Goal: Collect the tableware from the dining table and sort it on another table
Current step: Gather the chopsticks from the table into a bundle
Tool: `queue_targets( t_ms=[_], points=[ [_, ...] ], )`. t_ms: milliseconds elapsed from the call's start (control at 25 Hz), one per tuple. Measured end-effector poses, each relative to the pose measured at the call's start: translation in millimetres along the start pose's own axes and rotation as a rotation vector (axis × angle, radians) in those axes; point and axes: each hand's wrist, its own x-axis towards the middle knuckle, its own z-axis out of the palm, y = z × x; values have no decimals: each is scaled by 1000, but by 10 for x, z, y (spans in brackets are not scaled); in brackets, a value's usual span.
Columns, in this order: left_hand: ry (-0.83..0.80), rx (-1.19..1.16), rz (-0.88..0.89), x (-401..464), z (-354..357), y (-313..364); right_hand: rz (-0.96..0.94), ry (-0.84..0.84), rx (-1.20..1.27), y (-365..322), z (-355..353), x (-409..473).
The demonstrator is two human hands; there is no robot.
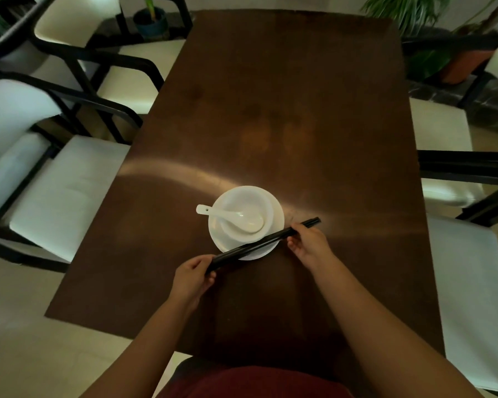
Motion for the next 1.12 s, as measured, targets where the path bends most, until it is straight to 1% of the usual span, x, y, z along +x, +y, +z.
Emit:
queue_targets(
  t_ms=[240,440,640,720,800,880,920,1000,1040,1120],
  points=[
    [0,32,-80,226,0,-13,-38,69,-40,14,141,145],
    [-42,10,-137,269,-64,1,-65,52,-42,89,115,126],
    [-69,-28,-178,280,-89,38,-105,-15,-31,179,97,56],
    [-76,-22,-206,292,-94,38,-108,-11,2,184,103,39],
    [-81,30,-234,304,-148,48,-88,32,-13,194,82,24],
    [-38,173,-170,371,-292,123,-52,106,-75,269,4,-4],
    [-8,249,-92,440,-382,205,-37,129,-115,342,-40,-26],
    [19,406,94,646,-517,472,-19,121,-178,518,-88,-91],
    [1,479,169,757,-536,638,-9,108,-177,600,-79,-124],
    [-58,589,255,949,-465,949,-2,82,-123,711,-12,-174]
  ],
)
